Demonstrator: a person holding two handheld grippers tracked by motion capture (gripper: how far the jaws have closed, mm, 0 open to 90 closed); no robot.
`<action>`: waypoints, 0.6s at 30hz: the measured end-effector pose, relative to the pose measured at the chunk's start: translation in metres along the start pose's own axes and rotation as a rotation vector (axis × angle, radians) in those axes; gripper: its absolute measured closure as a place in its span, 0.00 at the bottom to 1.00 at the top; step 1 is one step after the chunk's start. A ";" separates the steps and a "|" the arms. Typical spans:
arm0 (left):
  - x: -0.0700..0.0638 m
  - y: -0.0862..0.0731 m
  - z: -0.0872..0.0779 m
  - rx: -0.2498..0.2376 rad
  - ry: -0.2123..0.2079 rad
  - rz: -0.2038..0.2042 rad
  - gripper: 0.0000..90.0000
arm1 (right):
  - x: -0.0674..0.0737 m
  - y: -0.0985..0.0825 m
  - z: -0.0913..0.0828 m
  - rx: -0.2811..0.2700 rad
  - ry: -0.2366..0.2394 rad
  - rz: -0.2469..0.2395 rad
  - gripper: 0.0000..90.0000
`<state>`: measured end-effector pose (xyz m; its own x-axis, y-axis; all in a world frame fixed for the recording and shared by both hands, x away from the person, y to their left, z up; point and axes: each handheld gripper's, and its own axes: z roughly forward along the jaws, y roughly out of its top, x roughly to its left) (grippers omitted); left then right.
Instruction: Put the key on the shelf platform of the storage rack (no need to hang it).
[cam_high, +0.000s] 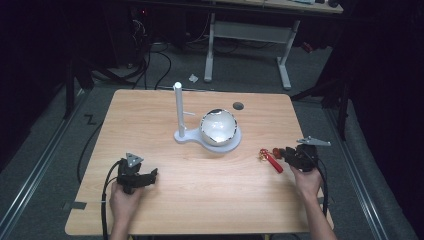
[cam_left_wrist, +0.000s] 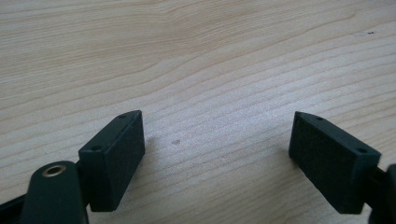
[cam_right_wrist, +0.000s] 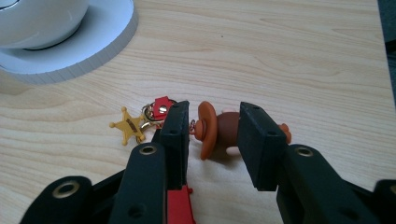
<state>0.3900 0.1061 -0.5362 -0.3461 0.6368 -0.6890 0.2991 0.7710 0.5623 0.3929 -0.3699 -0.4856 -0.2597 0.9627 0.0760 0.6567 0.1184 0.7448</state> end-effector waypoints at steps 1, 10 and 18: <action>0.000 0.000 0.000 0.000 0.000 -0.001 0.21 | 0.000 0.001 0.001 -0.001 0.000 0.000 0.72; 0.000 0.000 0.000 0.000 0.000 -0.001 0.21 | -0.001 0.009 0.014 0.028 -0.002 -0.002 0.74; 0.000 0.000 0.000 0.000 0.000 0.000 0.21 | -0.004 0.011 0.023 0.052 0.003 0.007 0.78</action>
<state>0.3900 0.1061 -0.5362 -0.3458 0.6368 -0.6891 0.2990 0.7710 0.5623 0.4177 -0.3665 -0.4931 -0.2568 0.9629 0.0835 0.6943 0.1237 0.7090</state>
